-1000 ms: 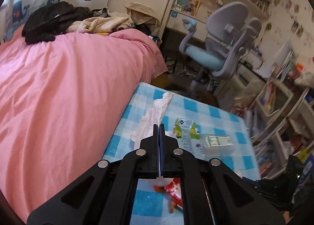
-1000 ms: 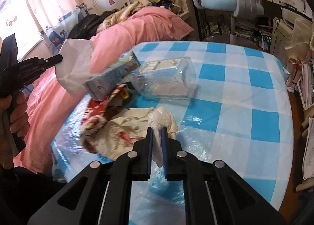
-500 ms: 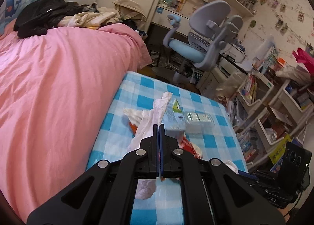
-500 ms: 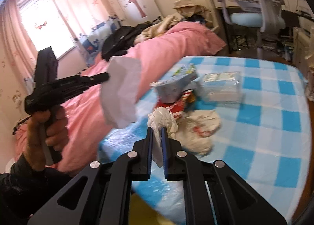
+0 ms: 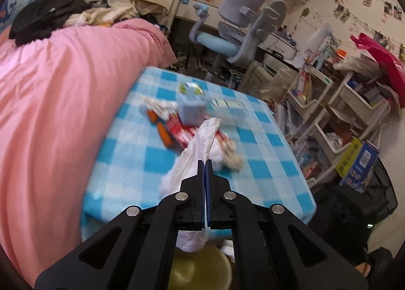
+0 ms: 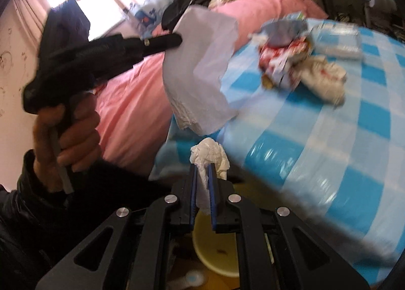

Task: Collect trash
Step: 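Carry both tissues down to the yellow bin and open both grippers, then reach the left gripper to the orange peel and grasp it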

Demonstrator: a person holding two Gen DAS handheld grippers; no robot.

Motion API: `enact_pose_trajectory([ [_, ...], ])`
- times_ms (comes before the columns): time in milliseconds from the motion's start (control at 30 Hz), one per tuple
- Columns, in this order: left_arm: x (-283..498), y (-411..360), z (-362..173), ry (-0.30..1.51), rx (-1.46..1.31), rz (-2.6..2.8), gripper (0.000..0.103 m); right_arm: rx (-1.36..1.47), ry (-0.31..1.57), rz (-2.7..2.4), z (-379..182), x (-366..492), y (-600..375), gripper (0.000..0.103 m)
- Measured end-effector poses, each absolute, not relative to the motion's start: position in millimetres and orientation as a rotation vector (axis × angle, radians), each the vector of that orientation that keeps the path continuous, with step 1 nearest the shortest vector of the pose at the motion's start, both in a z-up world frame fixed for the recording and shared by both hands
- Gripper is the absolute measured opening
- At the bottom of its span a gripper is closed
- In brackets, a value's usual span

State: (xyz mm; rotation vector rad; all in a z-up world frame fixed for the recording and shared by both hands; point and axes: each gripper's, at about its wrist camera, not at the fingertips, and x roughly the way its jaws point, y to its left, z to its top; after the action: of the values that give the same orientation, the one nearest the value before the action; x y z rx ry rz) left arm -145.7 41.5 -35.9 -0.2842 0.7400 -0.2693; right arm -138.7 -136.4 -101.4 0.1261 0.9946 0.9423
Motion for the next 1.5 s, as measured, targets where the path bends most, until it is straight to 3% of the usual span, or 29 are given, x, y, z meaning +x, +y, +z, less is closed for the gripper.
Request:
enact_pose_trajectory([
  [133, -173, 29, -51, 0.782, -0.281, -0.290, 0.001, 0.064, 1.080, 0.930, -119, -141, -127, 0.014],
  [200, -185, 25, -61, 0.809, -0.287, -0.294, 0.001, 0.056, 1.109, 0.893, -124, -142, -130, 0.022],
  [267, -195, 23, -72, 0.843, -0.294, -0.288, 0.001, 0.053, 1.117, 0.860, -125, -142, -135, 0.037],
  [467, -212, 12, -96, 0.928, -0.270, -0.277, 0.001, -0.018, 1.100, 0.789, -120, -153, -145, 0.043],
  [667, -216, -1, -120, 1.054, -0.210, -0.271, 0.003, -0.031, 1.082, 0.731, -123, -155, -156, 0.050],
  [733, -216, -1, -123, 1.076, -0.196, -0.253, 0.015, -0.011, 1.074, 0.715, -121, -154, -164, 0.050],
  [800, -215, 1, -118, 1.051, -0.174, -0.214, 0.034, 0.000, 1.063, 0.705, -119, -155, -163, 0.052],
  [900, -209, 2, -104, 0.986, -0.130, -0.181, 0.043, 0.007, 1.053, 0.699, -118, -156, -163, 0.054],
  [1167, -133, -2, -90, 0.926, -0.002, -0.090, 0.044, 0.057, 1.012, 0.689, -113, -156, -169, 0.058],
  [1500, -40, -15, -123, 0.982, 0.051, -0.061, 0.044, 0.113, 1.002, 0.695, -114, -144, -173, 0.060],
])
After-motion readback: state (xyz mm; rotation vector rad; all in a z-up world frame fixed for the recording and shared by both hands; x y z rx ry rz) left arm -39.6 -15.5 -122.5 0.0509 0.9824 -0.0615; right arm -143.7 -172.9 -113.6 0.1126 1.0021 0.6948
